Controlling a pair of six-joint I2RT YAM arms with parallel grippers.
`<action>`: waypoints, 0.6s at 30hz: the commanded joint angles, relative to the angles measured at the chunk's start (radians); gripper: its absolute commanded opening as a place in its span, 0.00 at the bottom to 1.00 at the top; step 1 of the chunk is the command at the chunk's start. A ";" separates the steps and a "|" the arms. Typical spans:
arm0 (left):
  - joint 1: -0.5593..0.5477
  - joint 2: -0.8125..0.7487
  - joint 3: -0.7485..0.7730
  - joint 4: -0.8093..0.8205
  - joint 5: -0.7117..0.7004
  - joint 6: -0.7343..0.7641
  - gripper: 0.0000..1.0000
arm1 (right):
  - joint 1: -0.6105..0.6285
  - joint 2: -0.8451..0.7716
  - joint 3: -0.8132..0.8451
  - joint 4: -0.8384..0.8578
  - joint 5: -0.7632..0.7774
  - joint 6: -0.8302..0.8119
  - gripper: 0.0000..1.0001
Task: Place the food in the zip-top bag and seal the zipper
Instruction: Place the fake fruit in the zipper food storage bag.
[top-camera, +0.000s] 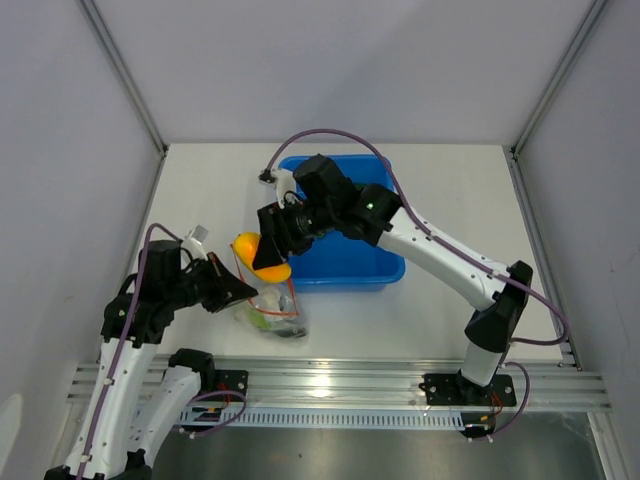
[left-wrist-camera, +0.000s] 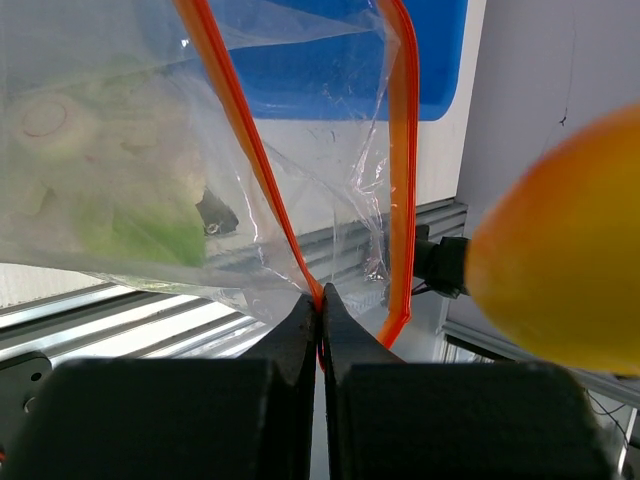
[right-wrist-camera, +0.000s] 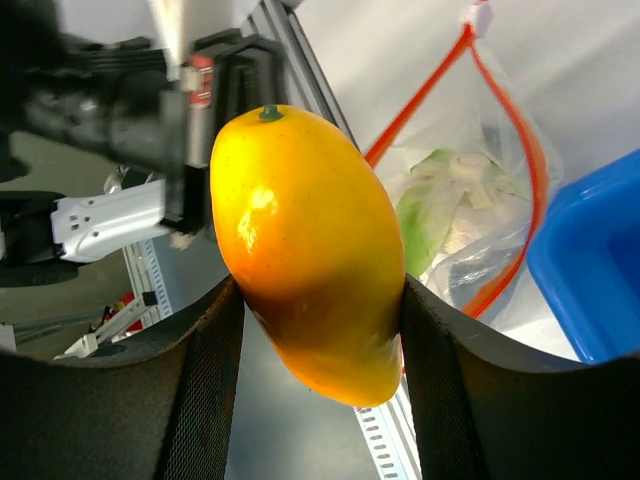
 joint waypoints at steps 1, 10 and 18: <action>0.007 -0.014 0.037 0.001 0.008 -0.018 0.01 | -0.005 0.068 0.072 -0.044 -0.031 -0.018 0.05; 0.007 -0.028 0.019 0.031 0.015 -0.052 0.01 | 0.020 0.153 0.102 -0.198 0.009 -0.078 0.15; 0.007 -0.036 0.013 0.029 0.012 -0.053 0.01 | 0.027 0.190 0.138 -0.259 0.075 -0.100 0.40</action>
